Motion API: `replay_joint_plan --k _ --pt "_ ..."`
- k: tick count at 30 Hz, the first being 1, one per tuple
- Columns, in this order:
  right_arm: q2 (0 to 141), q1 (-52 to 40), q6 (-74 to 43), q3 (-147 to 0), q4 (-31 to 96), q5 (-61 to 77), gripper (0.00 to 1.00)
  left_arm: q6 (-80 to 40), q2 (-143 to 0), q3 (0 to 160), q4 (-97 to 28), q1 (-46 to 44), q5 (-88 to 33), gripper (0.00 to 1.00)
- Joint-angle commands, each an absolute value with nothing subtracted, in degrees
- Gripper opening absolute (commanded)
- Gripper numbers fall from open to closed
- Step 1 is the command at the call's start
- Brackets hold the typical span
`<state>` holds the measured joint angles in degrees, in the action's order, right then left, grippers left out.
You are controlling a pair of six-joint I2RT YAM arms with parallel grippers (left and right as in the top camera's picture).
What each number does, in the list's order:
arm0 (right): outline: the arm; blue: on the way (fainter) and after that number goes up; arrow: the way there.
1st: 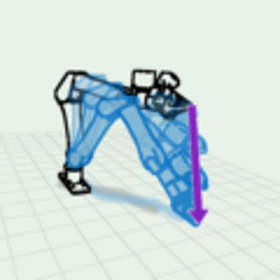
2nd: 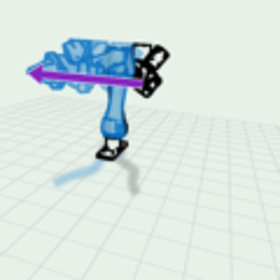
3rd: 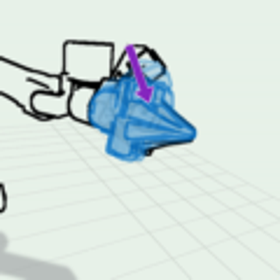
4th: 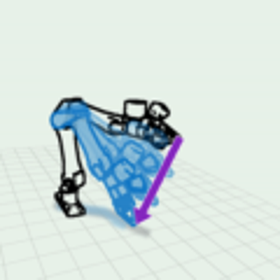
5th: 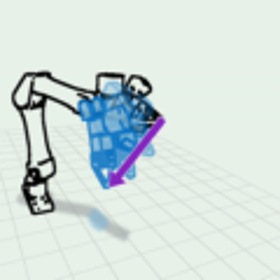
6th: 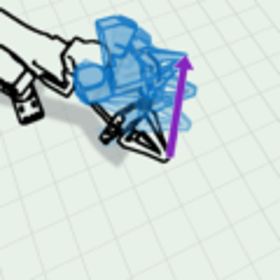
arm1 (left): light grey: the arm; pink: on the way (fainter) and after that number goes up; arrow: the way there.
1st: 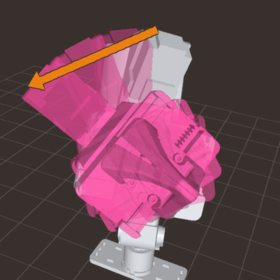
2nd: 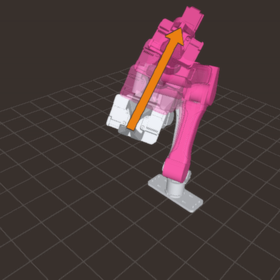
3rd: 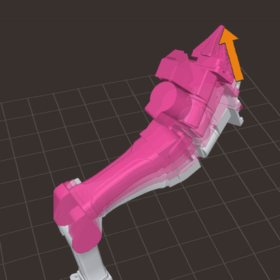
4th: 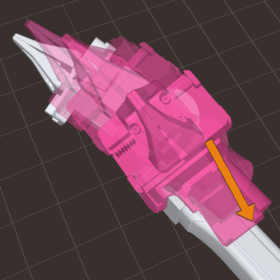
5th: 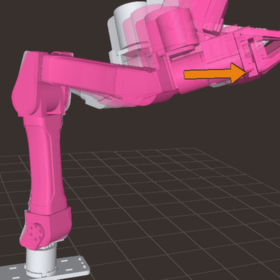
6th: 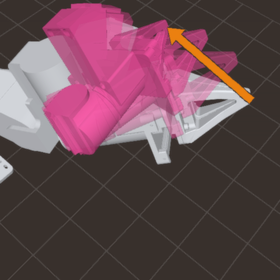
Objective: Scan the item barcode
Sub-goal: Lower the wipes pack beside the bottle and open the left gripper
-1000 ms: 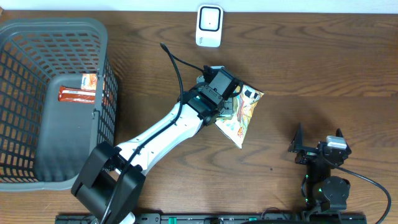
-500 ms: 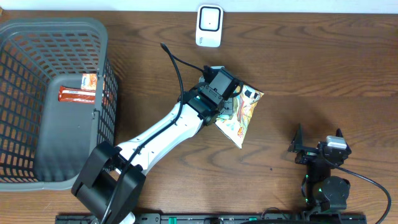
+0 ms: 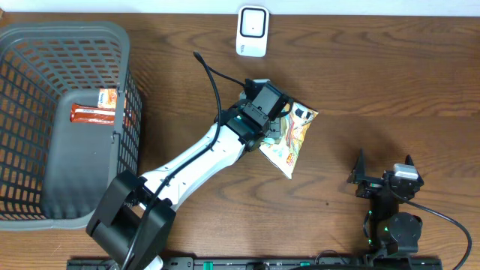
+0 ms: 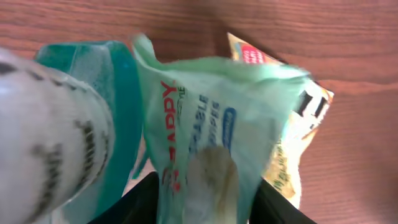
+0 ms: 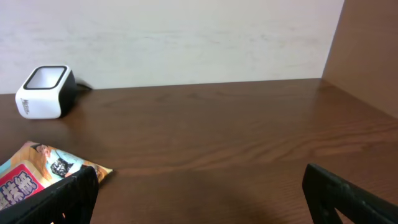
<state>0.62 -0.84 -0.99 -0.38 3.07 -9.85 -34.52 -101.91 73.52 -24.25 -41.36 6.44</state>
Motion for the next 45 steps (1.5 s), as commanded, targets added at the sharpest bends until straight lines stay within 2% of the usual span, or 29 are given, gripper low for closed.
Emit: replay_joint_plan --k 1,17,19,22,24,29,33,40,45 --pt "0.32 -0.4 -0.56 -0.32 3.22 -9.91 0.99 -34.48 -102.78 72.42 -24.49 -41.34 9.98 0.43" --pt "0.32 -0.4 -0.56 -0.32 3.25 -9.91 0.99 -34.79 -101.62 72.95 -23.42 -44.62 9.93 0.44" --pt "0.32 -0.4 -0.56 -0.32 3.22 -9.91 0.99 -34.17 -100.71 73.23 -23.4 -45.67 9.96 0.51" --pt "0.32 -0.4 -0.56 -0.32 3.25 -9.91 0.99 -31.55 -98.63 73.89 -23.42 -47.37 9.96 0.66" --pt "0.32 -0.4 -0.56 -0.32 3.22 -9.91 0.99 -29.17 -95.5 74.08 -23.42 -48.99 9.98 0.81" --pt "0.32 -0.4 -0.56 -0.32 3.22 -9.91 0.99 -23.79 -88.14 74.15 -23.42 -49.67 11.14 0.9" --pt "0.32 -0.4 -0.56 -0.32 3.22 -9.93 0.99 -20.51 -80.44 74.19 -23.35 -49.28 19.68 0.97" --pt "0.32 -0.4 -0.56 -0.32 3.22 -9.91 0.99 -12.25 -67.18 74.32 -24.45 -42.54 33.54 0.98" --pt "0.32 -0.4 -0.56 -0.32 3.22 -9.91 0.99 -14.17 -60.1 75.02 -29.36 -27.31 36.29 0.98"
